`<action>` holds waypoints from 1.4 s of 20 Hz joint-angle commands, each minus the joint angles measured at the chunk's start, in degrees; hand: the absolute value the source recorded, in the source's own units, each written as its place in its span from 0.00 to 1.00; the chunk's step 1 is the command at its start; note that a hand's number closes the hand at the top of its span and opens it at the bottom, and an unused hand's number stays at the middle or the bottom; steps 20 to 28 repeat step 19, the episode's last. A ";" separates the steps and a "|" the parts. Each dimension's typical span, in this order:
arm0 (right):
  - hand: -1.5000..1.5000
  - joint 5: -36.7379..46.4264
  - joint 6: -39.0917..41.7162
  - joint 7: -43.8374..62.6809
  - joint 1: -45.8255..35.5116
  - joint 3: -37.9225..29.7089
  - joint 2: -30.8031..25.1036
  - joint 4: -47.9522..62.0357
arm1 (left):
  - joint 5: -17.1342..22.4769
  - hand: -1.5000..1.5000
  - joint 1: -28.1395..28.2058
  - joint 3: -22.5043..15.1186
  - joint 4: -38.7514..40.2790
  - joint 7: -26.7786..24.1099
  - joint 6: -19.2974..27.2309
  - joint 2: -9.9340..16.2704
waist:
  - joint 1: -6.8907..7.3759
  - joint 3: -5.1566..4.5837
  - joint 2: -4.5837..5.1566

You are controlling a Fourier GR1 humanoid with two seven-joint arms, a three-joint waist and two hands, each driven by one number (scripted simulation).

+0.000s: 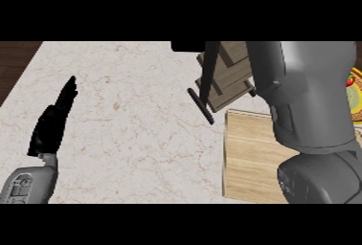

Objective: Pick the cupcake from the tray and place it in the tiered basket

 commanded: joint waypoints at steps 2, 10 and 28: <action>0.00 3.70 -1.77 15.18 -3.33 2.44 0.46 -2.49 | -0.27 0.50 -1.31 -0.68 0.38 1.28 0.08 -0.79 | -0.56 -0.03 -0.34; 0.00 3.39 5.04 15.83 -5.19 -0.97 0.47 -15.42 | 1.09 0.50 0.99 1.02 -0.05 1.21 -1.43 1.00 | -1.05 0.02 -1.91; 0.00 0.52 11.25 14.67 -4.08 6.99 0.48 -28.81 | 0.09 0.50 1.70 0.48 1.90 0.00 0.49 -0.98 | -1.72 -0.04 -2.67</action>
